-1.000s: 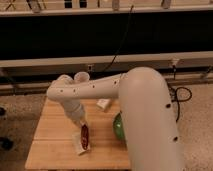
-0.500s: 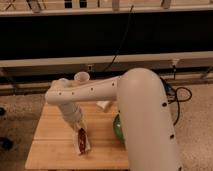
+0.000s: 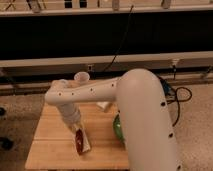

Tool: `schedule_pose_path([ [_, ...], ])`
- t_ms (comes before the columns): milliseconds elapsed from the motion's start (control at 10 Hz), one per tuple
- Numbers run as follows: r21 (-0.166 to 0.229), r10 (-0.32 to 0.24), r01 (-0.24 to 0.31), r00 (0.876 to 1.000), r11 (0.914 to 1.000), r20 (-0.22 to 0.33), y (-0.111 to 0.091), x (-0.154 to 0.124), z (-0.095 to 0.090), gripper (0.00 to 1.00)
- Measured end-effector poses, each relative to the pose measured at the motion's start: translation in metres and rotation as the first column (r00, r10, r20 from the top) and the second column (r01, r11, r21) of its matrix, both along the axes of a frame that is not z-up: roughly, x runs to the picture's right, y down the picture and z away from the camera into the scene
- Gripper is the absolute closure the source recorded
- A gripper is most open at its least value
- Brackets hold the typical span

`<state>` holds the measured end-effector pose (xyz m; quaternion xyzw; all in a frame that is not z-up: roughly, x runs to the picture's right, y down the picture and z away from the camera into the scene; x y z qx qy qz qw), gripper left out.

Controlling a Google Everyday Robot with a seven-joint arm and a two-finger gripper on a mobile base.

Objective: Place the pepper on the white sponge

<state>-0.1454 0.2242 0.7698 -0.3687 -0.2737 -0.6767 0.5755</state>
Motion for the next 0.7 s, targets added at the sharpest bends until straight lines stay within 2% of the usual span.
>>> schedule_pose_path([
  [300, 0.004, 0.015, -0.015, 0.999, 0.9999, 0.034, -0.002, -0.002, -0.003, 0.2],
  [400, 0.005, 0.022, -0.023, 0.999, 0.9997, 0.033, -0.004, 0.0, -0.004, 0.24],
  [500, 0.011, 0.042, -0.042, 0.999, 0.9991, 0.017, -0.009, 0.008, -0.003, 0.36],
  [700, 0.013, 0.049, -0.049, 0.999, 0.9987, 0.003, -0.009, 0.027, -0.001, 0.42],
])
